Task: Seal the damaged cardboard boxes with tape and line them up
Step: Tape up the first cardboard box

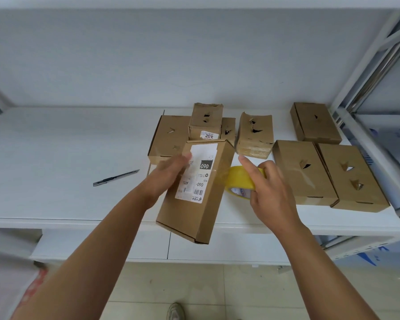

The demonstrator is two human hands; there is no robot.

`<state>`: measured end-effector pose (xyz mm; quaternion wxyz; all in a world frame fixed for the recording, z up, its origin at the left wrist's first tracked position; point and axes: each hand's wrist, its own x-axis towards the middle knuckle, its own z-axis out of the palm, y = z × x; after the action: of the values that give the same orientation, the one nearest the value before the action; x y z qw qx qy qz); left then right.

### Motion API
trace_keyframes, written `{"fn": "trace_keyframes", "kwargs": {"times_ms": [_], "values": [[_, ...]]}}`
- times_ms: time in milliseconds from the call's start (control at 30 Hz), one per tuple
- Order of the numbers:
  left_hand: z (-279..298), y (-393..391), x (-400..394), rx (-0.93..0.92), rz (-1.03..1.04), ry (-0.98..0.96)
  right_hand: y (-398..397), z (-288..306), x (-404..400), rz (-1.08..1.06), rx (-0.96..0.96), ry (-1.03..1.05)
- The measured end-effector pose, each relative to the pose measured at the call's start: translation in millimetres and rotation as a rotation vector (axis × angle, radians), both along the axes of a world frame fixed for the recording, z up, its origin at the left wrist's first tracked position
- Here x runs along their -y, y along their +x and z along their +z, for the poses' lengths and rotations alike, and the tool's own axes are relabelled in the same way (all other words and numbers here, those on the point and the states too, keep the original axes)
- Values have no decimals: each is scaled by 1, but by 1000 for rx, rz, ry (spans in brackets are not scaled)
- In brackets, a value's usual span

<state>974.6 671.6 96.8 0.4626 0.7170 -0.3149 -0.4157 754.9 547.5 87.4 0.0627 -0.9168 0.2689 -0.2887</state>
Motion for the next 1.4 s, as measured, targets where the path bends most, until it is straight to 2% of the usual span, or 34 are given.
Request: {"fn": "trace_keyframes", "kwargs": {"times_ms": [100,167,200,233,300,333,400,500,667,733,933,1133,1200,1267,1400], "values": [[-5,-15,12,173,119,51,8,2,-3,-33,-43,25],[-9,-27,17,472,202,62,13,3,-4,-65,-72,56],[-8,-34,18,560,190,45,15,3,-4,-79,-80,76],[-6,-39,17,553,124,30,18,3,-4,-88,-88,89],[0,-49,17,364,-126,23,22,4,-4,-99,-118,97],[-1,-54,18,364,-268,35,24,5,-4,-102,-138,109],[-11,-63,22,585,-431,134,26,6,-3,-116,-176,139],[-36,-81,21,839,-372,394,25,4,0,-147,-228,135],[-62,-94,20,1209,-286,516,14,-7,6,-153,-305,186],[-59,-90,20,1294,-268,541,6,-9,9,-151,-297,217],[-32,-72,26,1293,-166,330,4,5,5,-31,-146,269],[6,-41,20,1278,-30,128,-4,21,13,17,-327,173],[14,-39,17,1172,10,56,-4,31,12,43,-299,137],[20,-39,18,986,38,-41,-3,40,12,64,-262,107],[25,-34,17,656,98,-90,3,43,20,22,-246,41]]}}
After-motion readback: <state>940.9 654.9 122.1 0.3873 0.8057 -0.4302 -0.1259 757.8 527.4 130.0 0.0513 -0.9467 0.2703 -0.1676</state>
